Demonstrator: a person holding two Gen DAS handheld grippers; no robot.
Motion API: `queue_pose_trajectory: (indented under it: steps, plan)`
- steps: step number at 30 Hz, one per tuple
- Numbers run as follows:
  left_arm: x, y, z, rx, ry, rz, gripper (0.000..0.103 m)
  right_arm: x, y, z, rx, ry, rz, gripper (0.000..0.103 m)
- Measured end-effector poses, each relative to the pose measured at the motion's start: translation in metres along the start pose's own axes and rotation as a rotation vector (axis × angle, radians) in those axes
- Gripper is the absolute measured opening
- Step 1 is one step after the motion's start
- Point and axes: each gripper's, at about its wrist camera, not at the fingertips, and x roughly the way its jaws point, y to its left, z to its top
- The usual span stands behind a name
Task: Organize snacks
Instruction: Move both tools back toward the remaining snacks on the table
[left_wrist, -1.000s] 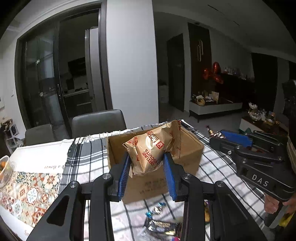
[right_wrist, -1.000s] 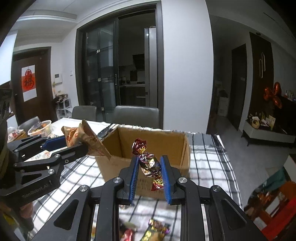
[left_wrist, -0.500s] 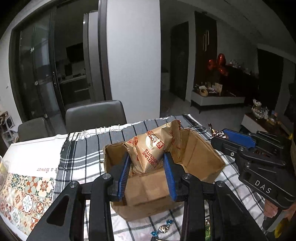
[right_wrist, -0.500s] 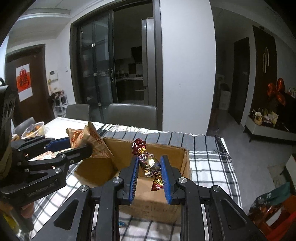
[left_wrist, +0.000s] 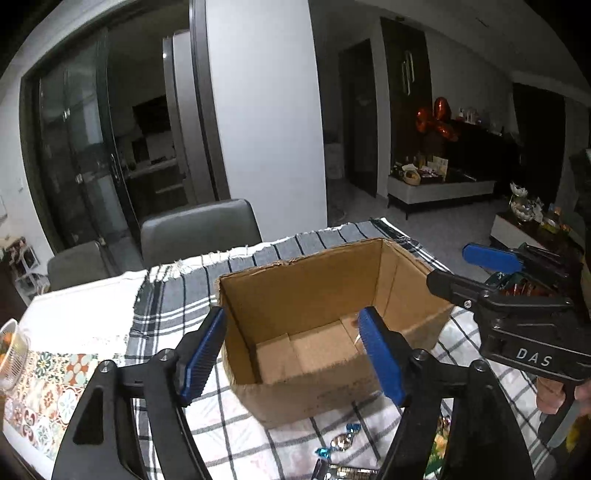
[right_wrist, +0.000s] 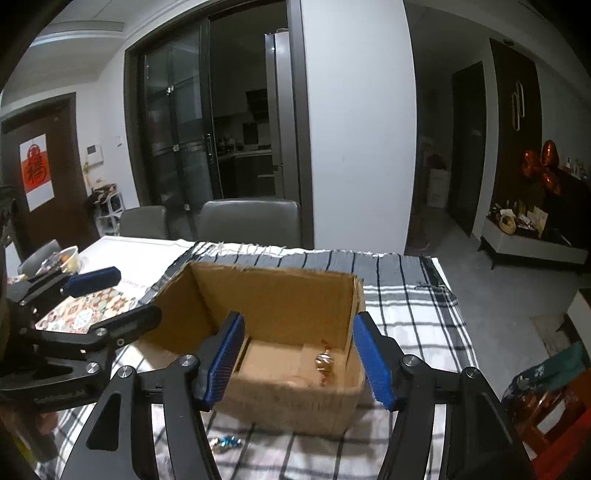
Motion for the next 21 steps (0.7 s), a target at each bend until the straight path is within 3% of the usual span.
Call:
queue_pose_trajectory:
  steps: [10, 21]
  plan:
    - [-0.06, -0.004, -0.023, 0.006, -0.083, 0.023, 0.076, -0.052, 0.019, -0.024, -0.037, -0.058, 0.022, 0.062]
    - [-0.11, -0.019, -0.091, 0.047, -0.114, 0.075, 0.076, -0.097, 0.047, -0.074, -0.079, -0.119, 0.02, 0.062]
